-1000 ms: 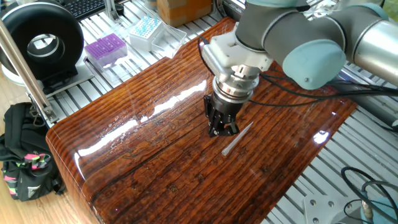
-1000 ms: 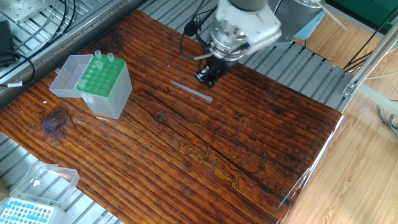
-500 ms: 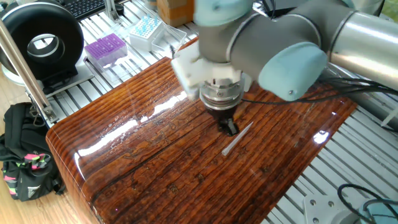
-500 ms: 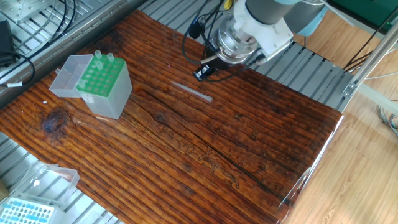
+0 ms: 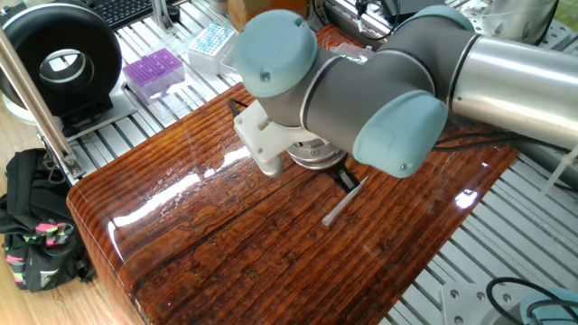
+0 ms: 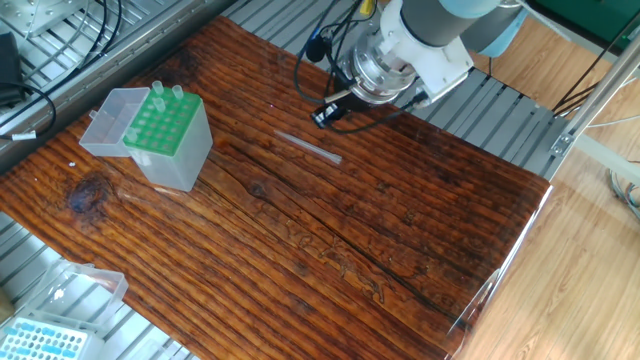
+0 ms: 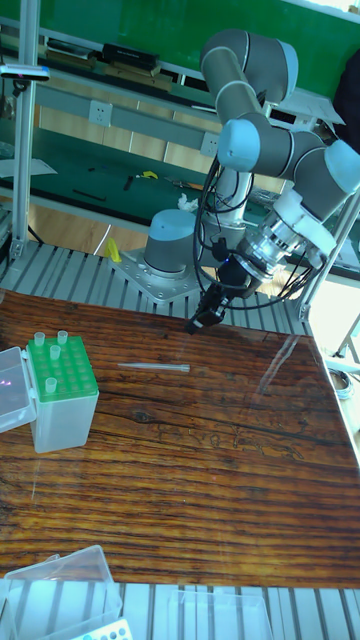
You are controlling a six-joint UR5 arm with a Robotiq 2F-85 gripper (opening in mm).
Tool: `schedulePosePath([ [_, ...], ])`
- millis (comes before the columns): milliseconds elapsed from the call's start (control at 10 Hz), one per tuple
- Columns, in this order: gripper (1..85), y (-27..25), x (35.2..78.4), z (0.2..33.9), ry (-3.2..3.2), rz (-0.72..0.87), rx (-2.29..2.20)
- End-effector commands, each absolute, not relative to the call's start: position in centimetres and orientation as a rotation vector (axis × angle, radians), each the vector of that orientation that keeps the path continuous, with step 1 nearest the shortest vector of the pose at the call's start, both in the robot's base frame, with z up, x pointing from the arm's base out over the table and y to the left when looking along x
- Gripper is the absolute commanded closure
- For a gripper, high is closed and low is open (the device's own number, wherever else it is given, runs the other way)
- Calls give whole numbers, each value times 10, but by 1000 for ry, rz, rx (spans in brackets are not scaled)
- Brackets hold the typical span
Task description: Insert a large pipette tip into the holder for large pipette tips
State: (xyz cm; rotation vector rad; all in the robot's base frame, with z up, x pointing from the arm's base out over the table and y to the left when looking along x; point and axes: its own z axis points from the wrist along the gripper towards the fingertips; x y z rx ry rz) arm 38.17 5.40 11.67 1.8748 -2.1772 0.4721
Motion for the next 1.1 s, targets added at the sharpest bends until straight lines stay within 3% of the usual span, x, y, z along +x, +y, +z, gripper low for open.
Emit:
schedulePosePath([
  [0,847,54,371,124,-2032,395,1982],
  [400,847,70,375,118,-1736,295,2290],
  [800,847,49,384,127,-1904,447,2099],
  [1000,847,67,377,119,-1958,360,2105],
])
